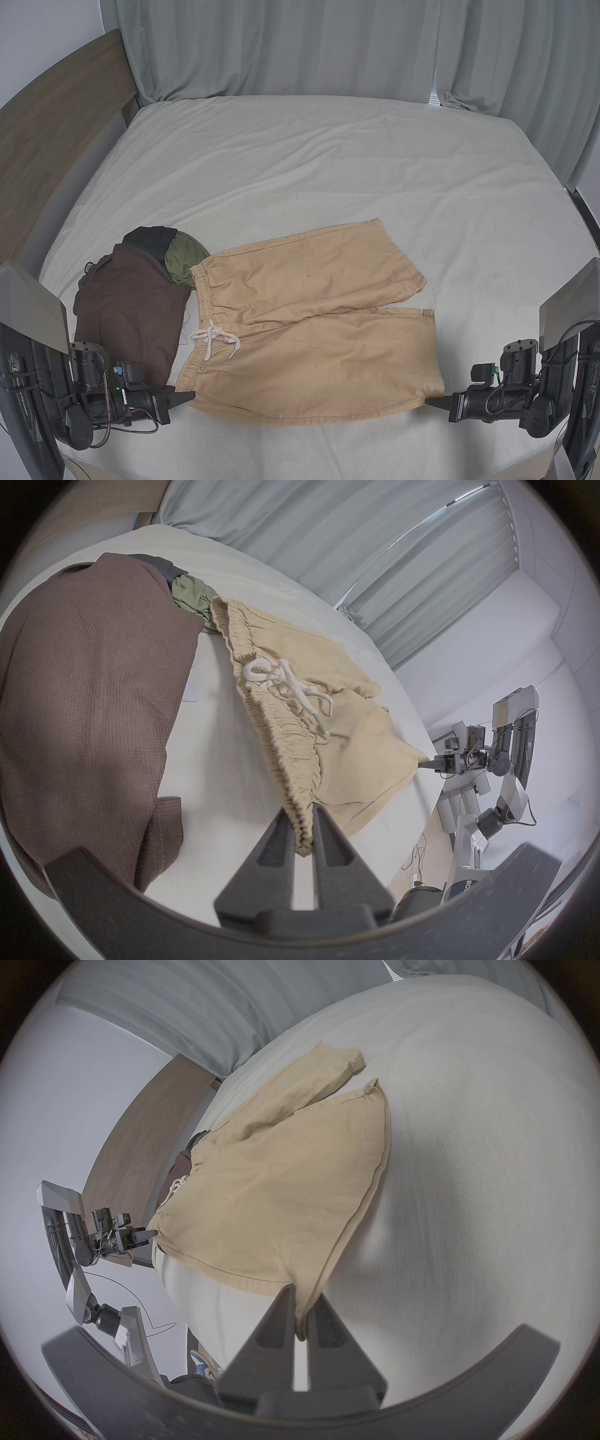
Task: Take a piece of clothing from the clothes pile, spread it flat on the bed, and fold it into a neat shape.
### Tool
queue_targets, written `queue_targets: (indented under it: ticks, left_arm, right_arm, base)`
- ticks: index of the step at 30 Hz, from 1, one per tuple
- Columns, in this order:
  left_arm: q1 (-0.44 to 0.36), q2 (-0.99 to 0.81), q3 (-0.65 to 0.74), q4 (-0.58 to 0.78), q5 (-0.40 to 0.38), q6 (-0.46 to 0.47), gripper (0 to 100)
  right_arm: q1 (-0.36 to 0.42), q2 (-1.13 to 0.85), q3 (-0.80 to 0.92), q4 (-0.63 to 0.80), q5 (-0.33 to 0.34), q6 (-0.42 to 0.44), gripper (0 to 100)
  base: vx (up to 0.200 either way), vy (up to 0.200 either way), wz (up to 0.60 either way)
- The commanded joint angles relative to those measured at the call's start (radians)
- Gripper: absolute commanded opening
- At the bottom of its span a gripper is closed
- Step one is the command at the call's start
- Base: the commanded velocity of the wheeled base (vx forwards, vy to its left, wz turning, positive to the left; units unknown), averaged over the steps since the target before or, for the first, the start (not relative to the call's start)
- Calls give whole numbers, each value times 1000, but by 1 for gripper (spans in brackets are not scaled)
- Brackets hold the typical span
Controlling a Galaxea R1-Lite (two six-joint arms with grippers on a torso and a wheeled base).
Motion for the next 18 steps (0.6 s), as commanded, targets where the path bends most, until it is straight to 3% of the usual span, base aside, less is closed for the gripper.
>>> queue_targets:
  ticks: [1,13,16,18]
  left_arm:
    - [8,5,18,-3,-8,2,0]
    - [8,-9,4,-9,-74,-12,0]
    - [10,-27,-38,-9,-71,-41,0]
    - [6,-72,-73,-9,-68,-110,0]
  right_arm:
    - [1,-15,16,0,1,1,0]
    - [-2,-58,12,-3,8,11,0]
    - [-3,-94,1,-3,8,16,0]
    - [-15,-114,-15,-1,10,27,0]
  base:
    - [0,0,0]
    - [0,0,0]
    - [0,0,0]
    - [0,0,0]
